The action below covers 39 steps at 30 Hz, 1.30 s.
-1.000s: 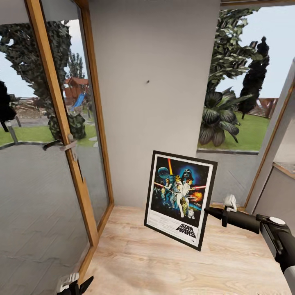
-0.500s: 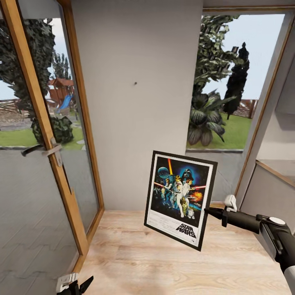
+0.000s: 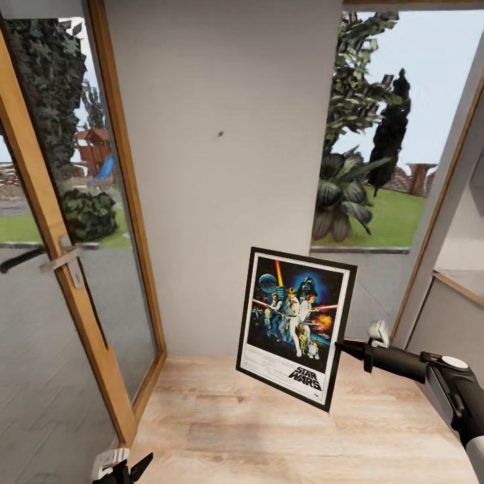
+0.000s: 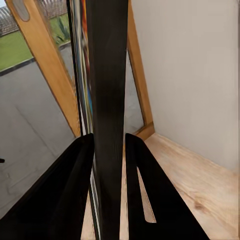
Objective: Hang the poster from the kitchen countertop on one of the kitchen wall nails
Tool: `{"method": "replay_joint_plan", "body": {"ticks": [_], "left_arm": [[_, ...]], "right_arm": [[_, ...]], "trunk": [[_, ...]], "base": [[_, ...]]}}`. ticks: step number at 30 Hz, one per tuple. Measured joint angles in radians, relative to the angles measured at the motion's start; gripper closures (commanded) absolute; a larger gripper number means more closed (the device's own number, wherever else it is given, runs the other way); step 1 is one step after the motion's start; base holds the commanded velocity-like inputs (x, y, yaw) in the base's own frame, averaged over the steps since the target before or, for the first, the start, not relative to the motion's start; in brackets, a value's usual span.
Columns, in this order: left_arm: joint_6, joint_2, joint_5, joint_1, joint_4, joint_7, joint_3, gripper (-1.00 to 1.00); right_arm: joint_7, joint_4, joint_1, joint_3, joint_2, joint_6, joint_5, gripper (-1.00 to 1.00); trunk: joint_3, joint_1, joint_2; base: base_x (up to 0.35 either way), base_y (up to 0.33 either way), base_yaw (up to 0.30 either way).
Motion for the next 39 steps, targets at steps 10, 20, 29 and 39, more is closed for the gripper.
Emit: {"method": "replay_joint_plan", "body": {"ticks": [10, 20, 29, 39], "left_arm": [[0.0, 0.0, 0.0, 0.0, 0.0, 0.0, 0.0, -1.0], [0.0, 0.0, 0.0, 0.0, 0.0, 0.0, 0.001, -1.0], [0.0, 0.0, 0.0, 0.0, 0.0, 0.0, 0.001, -1.0], [0.0, 0.0, 0.0, 0.0, 0.0, 0.0, 0.001, -1.0]], "right_arm": [[0.001, 0.0, 0.0, 0.0, 0.001, 0.0, 0.0, 1.0], [0.002, 0.0, 0.0, 0.0, 0.001, 0.0, 0.0, 1.0], [0.002, 0.0, 0.0, 0.0, 0.001, 0.0, 0.0, 1.0], [0.002, 0.0, 0.0, 0.0, 0.001, 0.001, 0.0, 1.0]], "trunk": [[0.0, 0.0, 0.0], [0.0, 0.0, 0.0], [0.0, 0.0, 0.0], [0.0, 0.0, 0.0]], "base": [[0.335, 0.0, 0.0], [0.335, 0.0, 0.0], [0.335, 0.0, 0.0], [0.335, 0.0, 0.0]]}}
